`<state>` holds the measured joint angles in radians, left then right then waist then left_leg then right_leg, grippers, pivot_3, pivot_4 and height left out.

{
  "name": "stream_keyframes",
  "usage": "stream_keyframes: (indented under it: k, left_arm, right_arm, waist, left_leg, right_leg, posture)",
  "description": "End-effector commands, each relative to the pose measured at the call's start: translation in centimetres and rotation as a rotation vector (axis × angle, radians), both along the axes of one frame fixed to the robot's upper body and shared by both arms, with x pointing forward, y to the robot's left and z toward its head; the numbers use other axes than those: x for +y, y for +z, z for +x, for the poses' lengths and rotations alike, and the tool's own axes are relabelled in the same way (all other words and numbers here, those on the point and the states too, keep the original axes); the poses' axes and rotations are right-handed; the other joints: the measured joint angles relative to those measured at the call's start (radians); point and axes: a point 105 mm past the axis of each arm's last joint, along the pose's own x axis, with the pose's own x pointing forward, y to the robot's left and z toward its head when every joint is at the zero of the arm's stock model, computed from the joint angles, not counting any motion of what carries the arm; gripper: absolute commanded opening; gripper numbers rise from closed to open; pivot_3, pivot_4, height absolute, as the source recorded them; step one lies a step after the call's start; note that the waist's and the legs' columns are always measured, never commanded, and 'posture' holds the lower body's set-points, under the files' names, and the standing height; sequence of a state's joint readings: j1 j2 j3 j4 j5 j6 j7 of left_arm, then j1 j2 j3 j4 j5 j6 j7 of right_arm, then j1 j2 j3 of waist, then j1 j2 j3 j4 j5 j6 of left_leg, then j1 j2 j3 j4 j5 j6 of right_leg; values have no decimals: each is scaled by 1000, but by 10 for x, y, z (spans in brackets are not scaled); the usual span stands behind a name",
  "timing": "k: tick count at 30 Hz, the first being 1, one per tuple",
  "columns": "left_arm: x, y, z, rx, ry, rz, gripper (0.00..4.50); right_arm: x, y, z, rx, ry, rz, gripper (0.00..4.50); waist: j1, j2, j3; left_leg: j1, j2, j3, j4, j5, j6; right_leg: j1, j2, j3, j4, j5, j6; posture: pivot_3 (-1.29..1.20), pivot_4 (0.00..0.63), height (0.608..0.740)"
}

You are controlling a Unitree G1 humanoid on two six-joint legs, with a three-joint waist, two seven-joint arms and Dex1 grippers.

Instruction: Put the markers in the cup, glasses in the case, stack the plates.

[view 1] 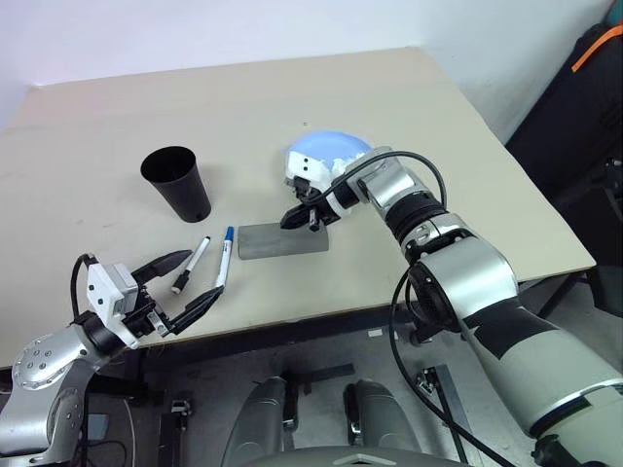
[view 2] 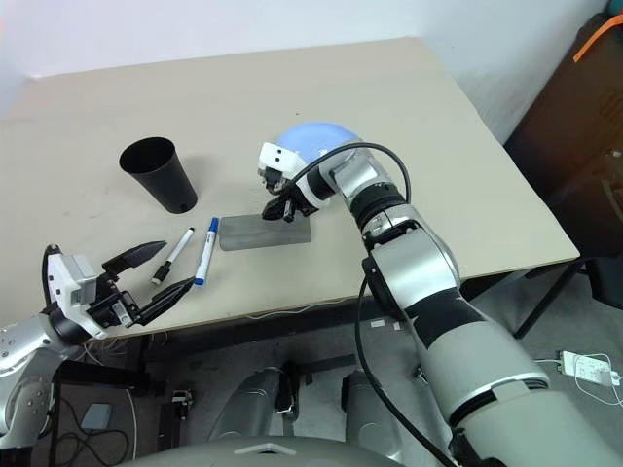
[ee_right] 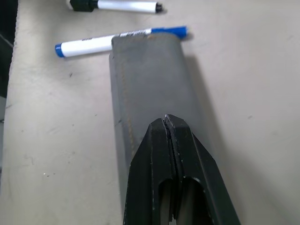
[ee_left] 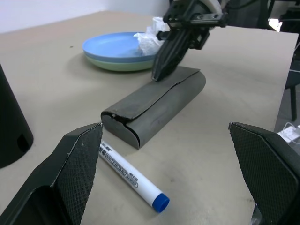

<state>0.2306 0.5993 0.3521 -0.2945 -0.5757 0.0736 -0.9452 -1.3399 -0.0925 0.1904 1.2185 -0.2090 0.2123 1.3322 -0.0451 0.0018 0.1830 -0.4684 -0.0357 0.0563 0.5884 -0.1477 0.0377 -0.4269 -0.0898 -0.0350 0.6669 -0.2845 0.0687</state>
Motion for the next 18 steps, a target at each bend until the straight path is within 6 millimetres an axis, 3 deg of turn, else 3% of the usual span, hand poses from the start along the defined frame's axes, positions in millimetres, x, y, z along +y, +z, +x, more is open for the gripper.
stream_keyframes:
  k: [1, 3, 13, 15, 18]
  left_arm:
    - [2, 9, 0, -44, 1, 25, 4500]
    - [3, 9, 0, -45, 4, 27, 4500]
    - [2, 13, 0, -52, 21, 30, 4500]
    - [4, 14, 0, -54, 32, 26, 4500]
    - [8, 18, 0, -63, 66, 0, 4500]
  right_arm:
    - [8, 3, -3, -22, 28, 38, 19]
    - [9, -6, -6, -19, 34, 33, 19]
    - [14, -14, -21, 18, 107, 95, 19]
    - [15, -12, -22, 11, 112, 118, 19]
    - [18, 7, -20, 23, 94, 211, 19]
  waist:
    - [0, 0, 0]
    - [0, 0, 0]
    - [-1, 0, 0]
    - [-2, 0, 0]
    - [-1, 0, 0]
  left_leg:
    - [0, 0, 0, 0, 0, 0]
    - [0, 0, 0, -1, 0, 0]
    - [2, 0, 0, -4, 0, 0]
    - [3, 0, 1, -4, 0, 0]
    - [3, 0, 1, -5, 0, 0]
  right_leg:
    - [0, 0, 0, 0, 0, 0]
    - [0, 0, 0, 0, 0, 0]
    - [0, 0, 1, -1, 0, 0]
    - [1, 0, 2, -1, 0, 0]
    - [1, 0, 2, -1, 0, 0]
  posture:
    - [0, 150, 712]
    - [0, 150, 712]
    - [0, 150, 712]
    - [0, 150, 712]
    - [0, 150, 712]
